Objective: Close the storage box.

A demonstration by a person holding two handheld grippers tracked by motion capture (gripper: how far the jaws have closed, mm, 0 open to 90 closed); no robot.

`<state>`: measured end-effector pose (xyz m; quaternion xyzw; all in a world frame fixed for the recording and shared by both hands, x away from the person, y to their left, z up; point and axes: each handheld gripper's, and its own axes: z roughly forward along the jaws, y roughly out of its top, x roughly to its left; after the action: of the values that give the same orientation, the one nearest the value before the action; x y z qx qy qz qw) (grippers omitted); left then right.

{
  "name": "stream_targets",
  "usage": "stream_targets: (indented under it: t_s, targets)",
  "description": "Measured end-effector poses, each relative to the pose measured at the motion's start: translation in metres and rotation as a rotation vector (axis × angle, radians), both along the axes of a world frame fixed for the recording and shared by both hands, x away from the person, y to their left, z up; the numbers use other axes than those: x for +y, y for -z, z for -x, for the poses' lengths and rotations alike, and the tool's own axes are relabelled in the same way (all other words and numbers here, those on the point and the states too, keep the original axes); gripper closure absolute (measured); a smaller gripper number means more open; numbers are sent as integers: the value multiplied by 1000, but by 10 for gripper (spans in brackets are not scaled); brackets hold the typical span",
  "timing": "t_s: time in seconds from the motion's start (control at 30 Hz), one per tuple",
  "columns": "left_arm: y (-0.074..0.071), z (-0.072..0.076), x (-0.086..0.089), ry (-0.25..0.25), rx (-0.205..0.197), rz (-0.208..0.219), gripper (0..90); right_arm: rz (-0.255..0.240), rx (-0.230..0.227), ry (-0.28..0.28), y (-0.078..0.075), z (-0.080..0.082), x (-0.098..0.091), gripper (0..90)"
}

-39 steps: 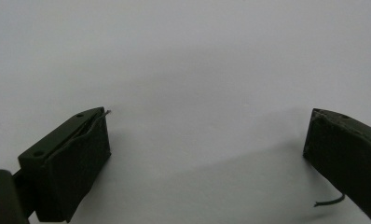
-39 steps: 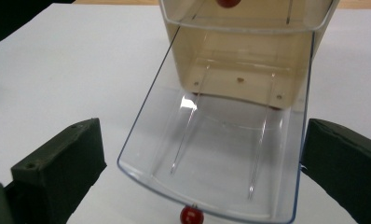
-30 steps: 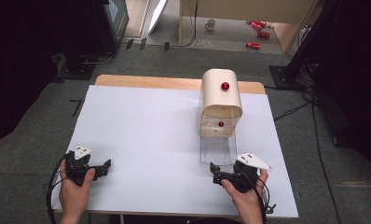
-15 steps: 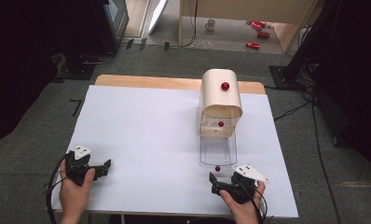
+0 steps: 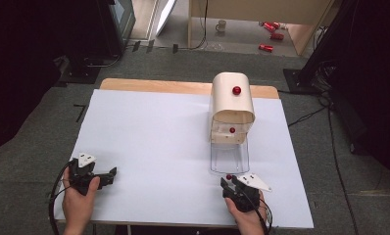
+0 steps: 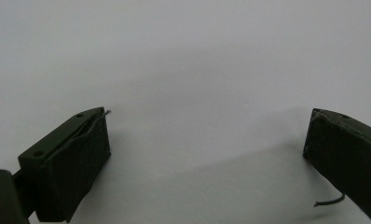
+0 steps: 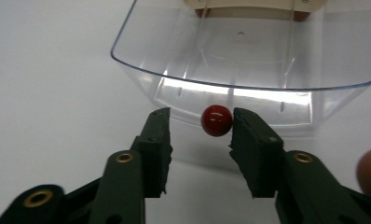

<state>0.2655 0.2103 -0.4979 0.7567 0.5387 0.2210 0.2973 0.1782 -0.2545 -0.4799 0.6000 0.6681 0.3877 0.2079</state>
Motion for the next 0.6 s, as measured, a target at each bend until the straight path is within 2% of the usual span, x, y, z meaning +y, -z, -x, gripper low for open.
stream_targets:
  t_s: [0.37, 0.6]
  targets:
    - [0, 0, 0, -1, -1, 0, 3, -6, 15, 45, 7, -3, -3, 742]
    - [0, 0, 0, 0, -1, 0, 3, -12, 6, 41, 2, -3, -4, 750]
